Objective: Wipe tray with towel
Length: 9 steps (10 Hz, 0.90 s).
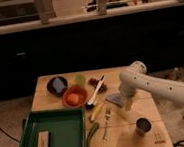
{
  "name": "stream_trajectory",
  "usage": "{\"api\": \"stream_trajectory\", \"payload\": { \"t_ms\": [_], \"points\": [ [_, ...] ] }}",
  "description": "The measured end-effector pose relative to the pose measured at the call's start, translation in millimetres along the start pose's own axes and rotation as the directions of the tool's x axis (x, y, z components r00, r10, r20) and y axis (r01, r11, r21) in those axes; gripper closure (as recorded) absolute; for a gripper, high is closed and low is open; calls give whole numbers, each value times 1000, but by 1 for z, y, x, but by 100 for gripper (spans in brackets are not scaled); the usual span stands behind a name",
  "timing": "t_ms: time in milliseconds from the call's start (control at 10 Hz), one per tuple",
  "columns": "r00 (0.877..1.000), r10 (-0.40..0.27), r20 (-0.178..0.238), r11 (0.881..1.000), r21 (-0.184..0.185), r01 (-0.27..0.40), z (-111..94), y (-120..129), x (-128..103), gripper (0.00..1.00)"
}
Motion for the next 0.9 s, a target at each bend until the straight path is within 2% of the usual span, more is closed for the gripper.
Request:
{"api": "stream_trajectory", "payload": {
  "t_ms": [600, 900],
  "points": [
    [995, -47, 93, 999, -19, 49, 16, -16, -7, 20],
    [992, -66, 105, 997, -40, 70, 25, -16, -11, 20]
  ]
}}
